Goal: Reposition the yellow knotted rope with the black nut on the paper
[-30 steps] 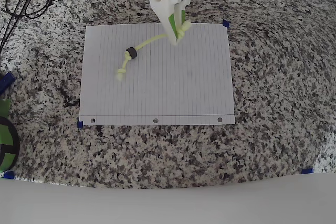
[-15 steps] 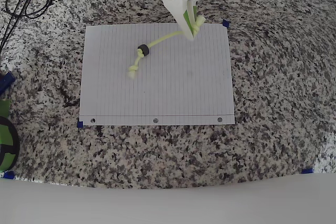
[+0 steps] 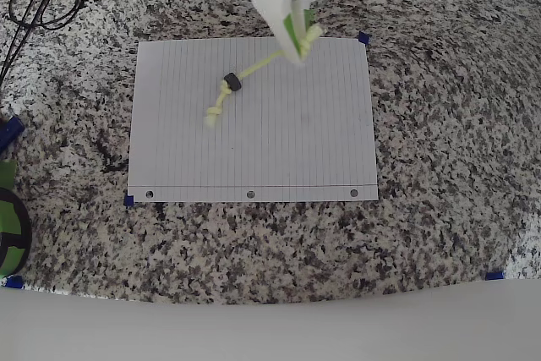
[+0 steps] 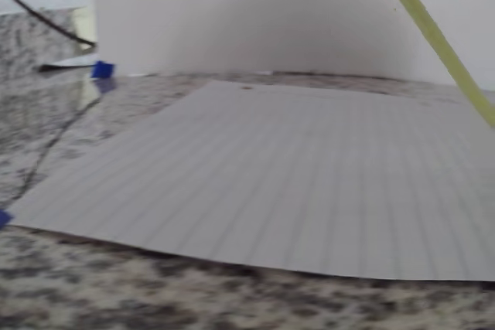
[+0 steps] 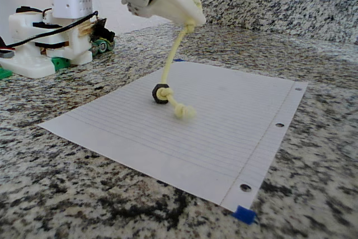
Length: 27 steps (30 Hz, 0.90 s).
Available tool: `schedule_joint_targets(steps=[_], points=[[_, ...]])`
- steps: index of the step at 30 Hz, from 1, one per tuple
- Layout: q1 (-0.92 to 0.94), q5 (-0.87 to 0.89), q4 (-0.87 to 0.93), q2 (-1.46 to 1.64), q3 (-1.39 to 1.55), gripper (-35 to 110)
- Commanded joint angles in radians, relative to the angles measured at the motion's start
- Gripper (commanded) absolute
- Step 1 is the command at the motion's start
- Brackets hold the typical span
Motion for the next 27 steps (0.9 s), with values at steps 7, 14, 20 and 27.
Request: schedule_joint_targets(steps=[7, 14, 20, 27], points=[[0.044, -0.009, 0.067, 0.034, 0.028, 0], [-0.029, -0.123, 0.044, 0.041, 0.077, 0], [-0.072, -0.325, 0.020, 0.061, 0.091, 2], [-0.078, -0.437, -0.008, 0.069, 0.091, 0]])
